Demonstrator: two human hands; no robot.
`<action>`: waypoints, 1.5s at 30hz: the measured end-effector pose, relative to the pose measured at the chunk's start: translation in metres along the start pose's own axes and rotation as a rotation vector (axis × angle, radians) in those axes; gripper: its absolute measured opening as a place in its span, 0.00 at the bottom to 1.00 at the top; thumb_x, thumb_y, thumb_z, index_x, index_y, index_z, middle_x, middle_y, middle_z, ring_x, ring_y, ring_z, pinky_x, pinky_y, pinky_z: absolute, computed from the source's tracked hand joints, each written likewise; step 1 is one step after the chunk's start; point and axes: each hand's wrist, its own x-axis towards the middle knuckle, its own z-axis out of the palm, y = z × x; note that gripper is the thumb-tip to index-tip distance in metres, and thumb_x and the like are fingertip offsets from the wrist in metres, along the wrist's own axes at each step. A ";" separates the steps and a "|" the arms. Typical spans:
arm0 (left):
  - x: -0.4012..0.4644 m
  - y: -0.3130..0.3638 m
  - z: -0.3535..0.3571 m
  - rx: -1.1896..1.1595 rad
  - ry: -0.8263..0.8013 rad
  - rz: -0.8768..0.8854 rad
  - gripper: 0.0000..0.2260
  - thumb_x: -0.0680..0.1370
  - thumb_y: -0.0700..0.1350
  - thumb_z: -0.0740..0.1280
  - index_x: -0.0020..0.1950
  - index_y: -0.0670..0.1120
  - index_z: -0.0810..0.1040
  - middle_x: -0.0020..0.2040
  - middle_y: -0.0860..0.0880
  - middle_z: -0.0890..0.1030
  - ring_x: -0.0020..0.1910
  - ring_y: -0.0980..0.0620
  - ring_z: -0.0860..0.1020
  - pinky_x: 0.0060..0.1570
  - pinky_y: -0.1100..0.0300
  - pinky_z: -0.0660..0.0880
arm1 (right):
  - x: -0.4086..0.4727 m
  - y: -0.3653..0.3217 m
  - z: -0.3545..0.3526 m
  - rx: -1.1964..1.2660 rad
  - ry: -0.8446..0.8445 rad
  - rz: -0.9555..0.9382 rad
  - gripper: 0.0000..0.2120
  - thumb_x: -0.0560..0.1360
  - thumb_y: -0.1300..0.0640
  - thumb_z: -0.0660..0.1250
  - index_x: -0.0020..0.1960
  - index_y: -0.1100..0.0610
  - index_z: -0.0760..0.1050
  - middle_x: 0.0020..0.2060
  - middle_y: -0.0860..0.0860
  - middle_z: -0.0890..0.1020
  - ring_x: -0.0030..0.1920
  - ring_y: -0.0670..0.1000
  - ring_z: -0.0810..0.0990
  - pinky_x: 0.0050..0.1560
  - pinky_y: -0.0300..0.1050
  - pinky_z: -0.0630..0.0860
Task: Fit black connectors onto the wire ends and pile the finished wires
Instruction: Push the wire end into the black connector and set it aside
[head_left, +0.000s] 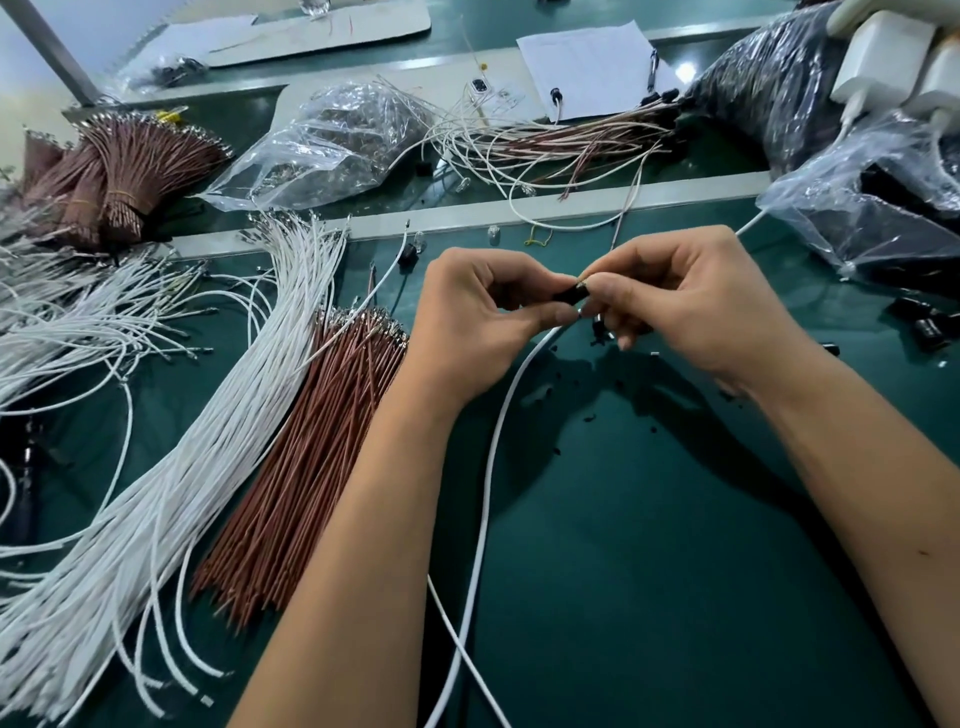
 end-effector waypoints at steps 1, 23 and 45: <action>0.000 -0.001 0.000 -0.002 -0.003 -0.002 0.09 0.68 0.33 0.80 0.46 0.42 0.87 0.43 0.47 0.87 0.43 0.50 0.86 0.49 0.54 0.82 | 0.000 0.000 0.000 -0.002 -0.010 0.000 0.03 0.78 0.66 0.72 0.48 0.66 0.83 0.34 0.58 0.84 0.30 0.49 0.79 0.30 0.39 0.77; -0.002 0.014 0.012 -0.010 0.146 -0.040 0.12 0.69 0.36 0.80 0.47 0.39 0.81 0.39 0.44 0.86 0.39 0.48 0.86 0.42 0.53 0.83 | -0.001 -0.001 0.021 0.066 0.102 -0.035 0.03 0.78 0.61 0.73 0.48 0.61 0.84 0.35 0.59 0.83 0.27 0.49 0.74 0.27 0.39 0.74; 0.168 0.038 -0.044 0.838 -0.044 -0.130 0.09 0.83 0.46 0.65 0.55 0.46 0.85 0.41 0.48 0.83 0.35 0.60 0.80 0.36 0.65 0.74 | 0.170 0.006 -0.114 0.862 0.658 0.382 0.12 0.85 0.63 0.60 0.43 0.63 0.73 0.29 0.55 0.78 0.23 0.47 0.77 0.24 0.34 0.73</action>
